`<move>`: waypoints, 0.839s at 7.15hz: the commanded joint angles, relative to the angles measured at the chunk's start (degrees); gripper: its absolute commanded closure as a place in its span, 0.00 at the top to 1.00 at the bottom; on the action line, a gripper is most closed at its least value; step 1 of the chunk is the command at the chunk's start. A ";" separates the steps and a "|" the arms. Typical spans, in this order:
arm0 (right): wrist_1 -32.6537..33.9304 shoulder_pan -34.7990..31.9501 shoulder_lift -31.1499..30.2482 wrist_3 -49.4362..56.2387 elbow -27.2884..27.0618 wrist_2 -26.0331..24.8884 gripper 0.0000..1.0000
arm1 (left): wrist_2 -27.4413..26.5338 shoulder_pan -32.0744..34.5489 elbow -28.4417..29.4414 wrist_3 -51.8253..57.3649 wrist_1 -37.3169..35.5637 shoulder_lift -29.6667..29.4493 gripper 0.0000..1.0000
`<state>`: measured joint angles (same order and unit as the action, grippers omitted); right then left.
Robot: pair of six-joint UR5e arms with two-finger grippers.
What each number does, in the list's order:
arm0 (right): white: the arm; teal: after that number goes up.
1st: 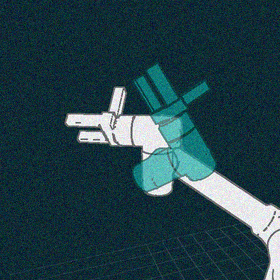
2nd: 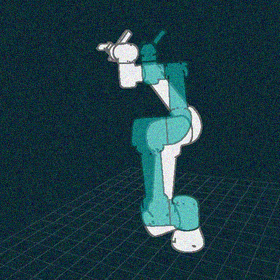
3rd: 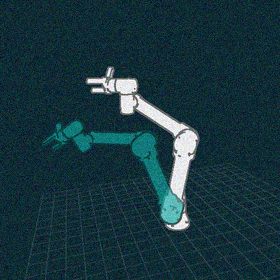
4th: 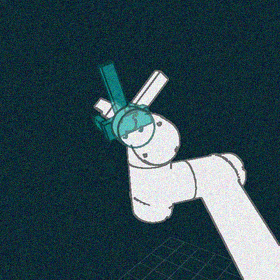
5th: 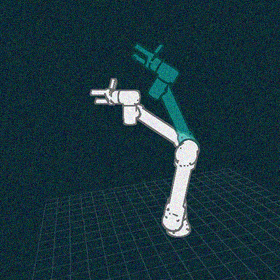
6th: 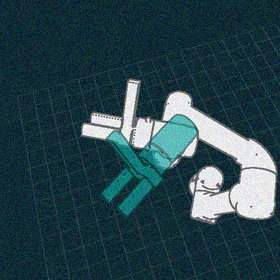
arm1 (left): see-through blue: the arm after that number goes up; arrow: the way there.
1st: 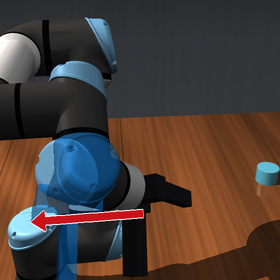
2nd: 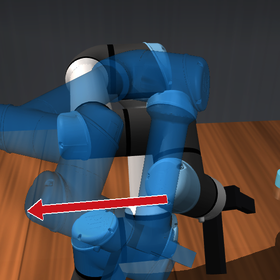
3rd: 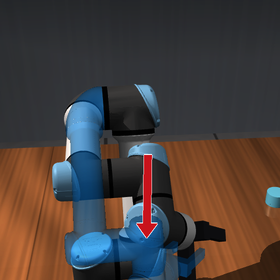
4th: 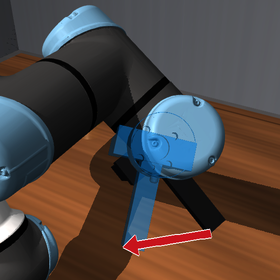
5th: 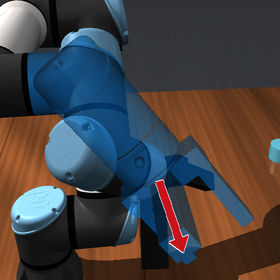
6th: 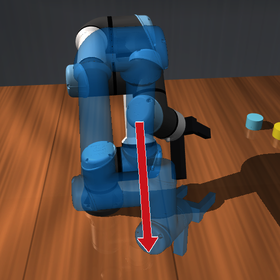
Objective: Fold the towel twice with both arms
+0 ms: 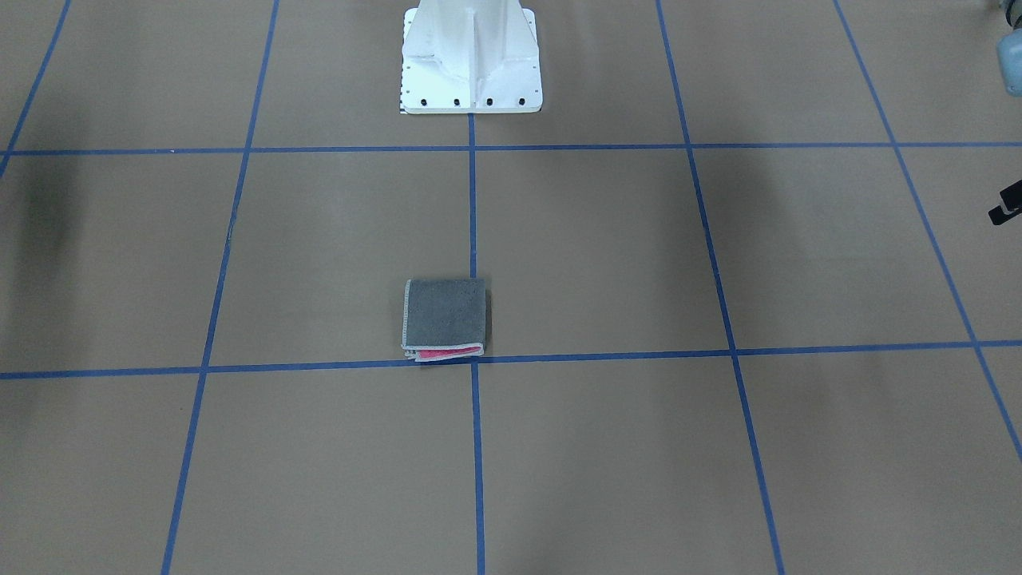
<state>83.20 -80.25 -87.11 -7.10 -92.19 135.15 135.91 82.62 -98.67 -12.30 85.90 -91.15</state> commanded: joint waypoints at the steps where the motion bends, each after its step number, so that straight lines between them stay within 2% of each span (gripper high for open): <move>1: 0.04 0.01 0.28 0.07 0.08 -0.06 1.00 | 1.98 2.88 0.23 0.17 -1.44 -0.43 0.99; 3: -0.14 0.27 0.28 -0.02 0.08 -0.41 1.00 | 1.99 2.89 -3.52 1.74 -1.43 0.19 0.99; 6: -0.14 0.45 0.36 0.07 -0.10 -0.06 1.00 | 1.82 3.07 -3.11 7.88 -1.43 0.72 0.99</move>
<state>83.10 -79.83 -86.88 -7.04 -92.22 135.04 137.79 85.64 -101.94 -7.51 84.59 -90.36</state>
